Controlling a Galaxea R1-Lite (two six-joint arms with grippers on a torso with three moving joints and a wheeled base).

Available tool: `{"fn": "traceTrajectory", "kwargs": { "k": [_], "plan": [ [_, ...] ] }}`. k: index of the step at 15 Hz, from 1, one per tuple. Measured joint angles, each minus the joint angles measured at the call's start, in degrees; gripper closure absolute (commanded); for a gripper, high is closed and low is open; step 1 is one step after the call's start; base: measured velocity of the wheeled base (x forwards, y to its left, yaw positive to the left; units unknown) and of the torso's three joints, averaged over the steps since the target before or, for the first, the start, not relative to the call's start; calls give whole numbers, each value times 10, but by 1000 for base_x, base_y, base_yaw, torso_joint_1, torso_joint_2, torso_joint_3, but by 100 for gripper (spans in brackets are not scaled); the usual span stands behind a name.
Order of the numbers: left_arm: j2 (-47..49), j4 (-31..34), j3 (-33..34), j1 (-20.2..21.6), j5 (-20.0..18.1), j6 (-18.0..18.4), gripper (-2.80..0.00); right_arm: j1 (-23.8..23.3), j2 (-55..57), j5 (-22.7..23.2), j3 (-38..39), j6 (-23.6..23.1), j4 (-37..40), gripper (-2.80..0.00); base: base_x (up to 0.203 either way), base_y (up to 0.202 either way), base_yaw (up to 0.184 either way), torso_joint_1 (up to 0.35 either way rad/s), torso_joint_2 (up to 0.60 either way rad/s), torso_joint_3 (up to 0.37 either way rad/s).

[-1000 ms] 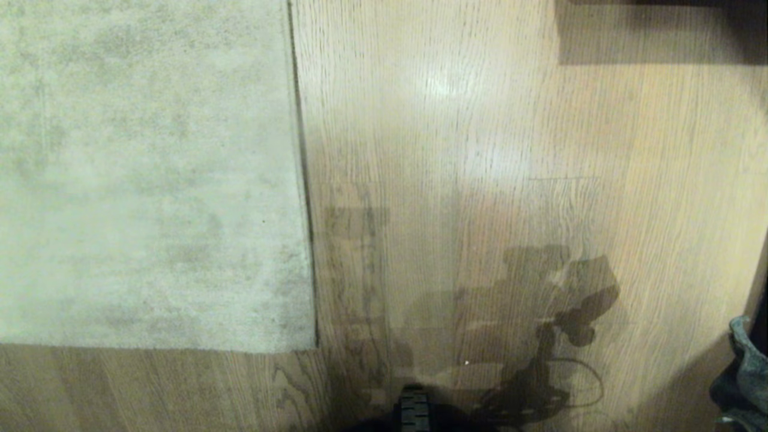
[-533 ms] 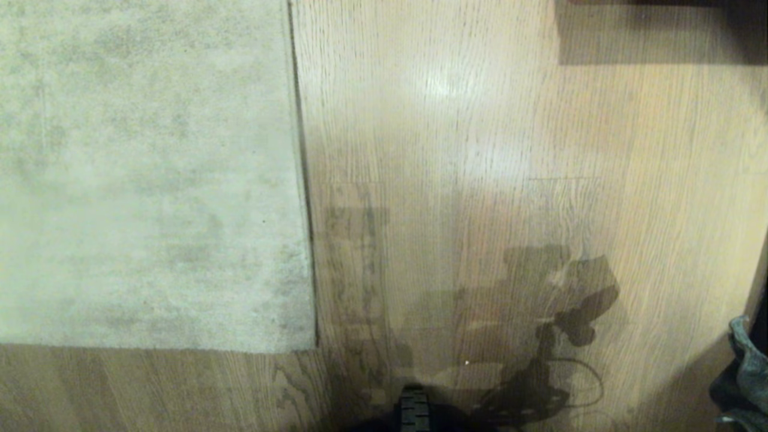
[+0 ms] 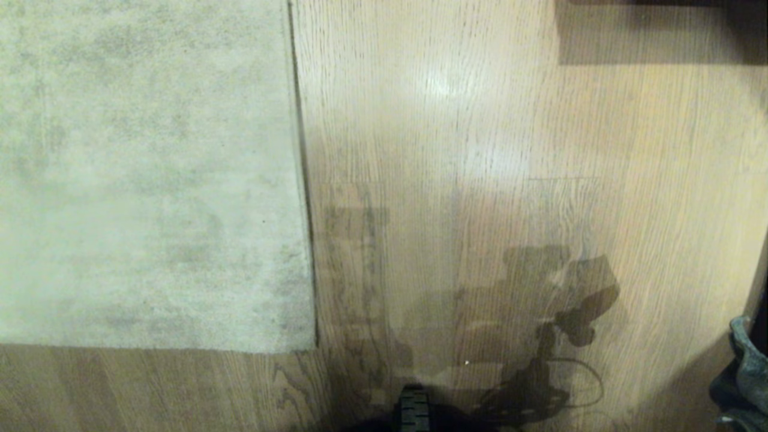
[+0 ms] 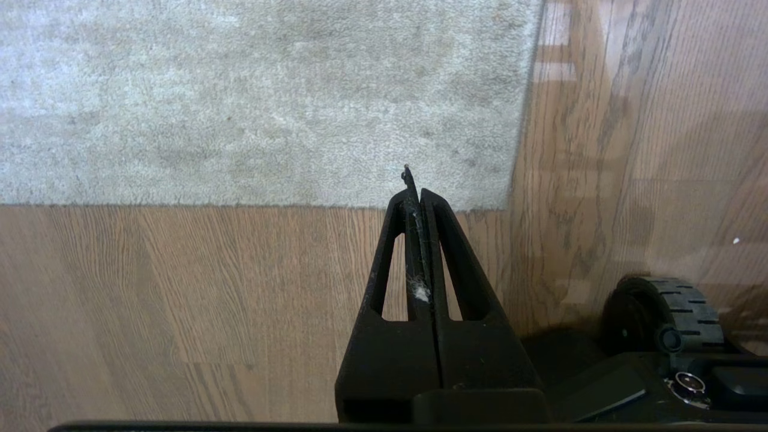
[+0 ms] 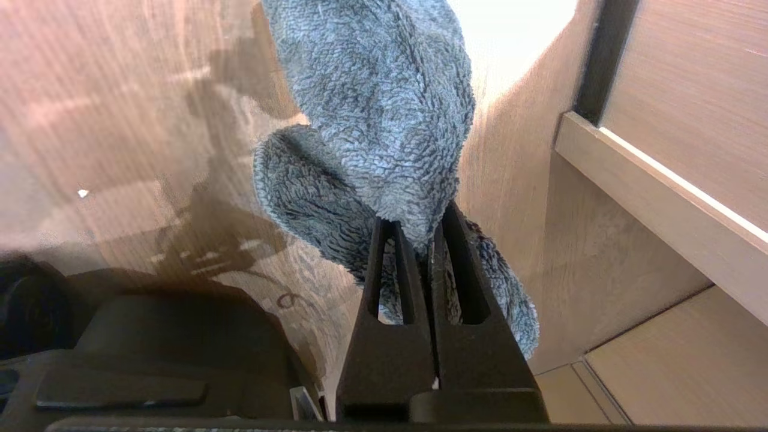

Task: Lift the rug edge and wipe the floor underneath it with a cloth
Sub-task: Lift up the carpet

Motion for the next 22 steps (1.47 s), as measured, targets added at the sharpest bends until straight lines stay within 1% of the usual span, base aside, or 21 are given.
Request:
{"fn": "traceTrajectory", "kwargs": {
  "k": [1, 2, 5, 6, 7, 12, 14, 22],
  "plan": [
    [0, 0, 0, 0, 0, 0, 0, 14, 0, 0, 0, 0, 0, 0, 0, 0, 0, 0, 0, 0],
    [0, 0, 0, 0, 0, 0, 0, 38, 0, 0, 0, 0, 0, 0, 0, 0, 0, 0, 0, 0],
    [0, 0, 0, 0, 0, 0, 0, 138, -7, 0, 0, 1, 0, 0, 0, 0, 0, 0, 0, 0],
    [0, 0, 0, 0, 0, 0, 0, 158, -16, 0, 0, 1, 0, 0, 0, 0, 0, 0, 0, 0],
    [0, 0, 0, 0, 0, 0, 0, 169, -26, 0, 0, 3, 0, 0, 0, 0, 0, 0, 0, 0],
    [0, 0, 0, 0, 0, 0, 0, 170, -112, 0, 0, 9, 0, 0, 0, 0, 0, 0, 0, 0],
    [0, 0, 0, 0, 0, 0, 0, 169, -139, -2, 0, 24, 0, 0, 0, 0, 0, 0, 0, 0],
    [0, 0, 0, 0, 0, 0, 0, 169, -160, -2, 0, 28, -1, 0, 0, 0, 0, 0, 0, 0]
  ]
}}
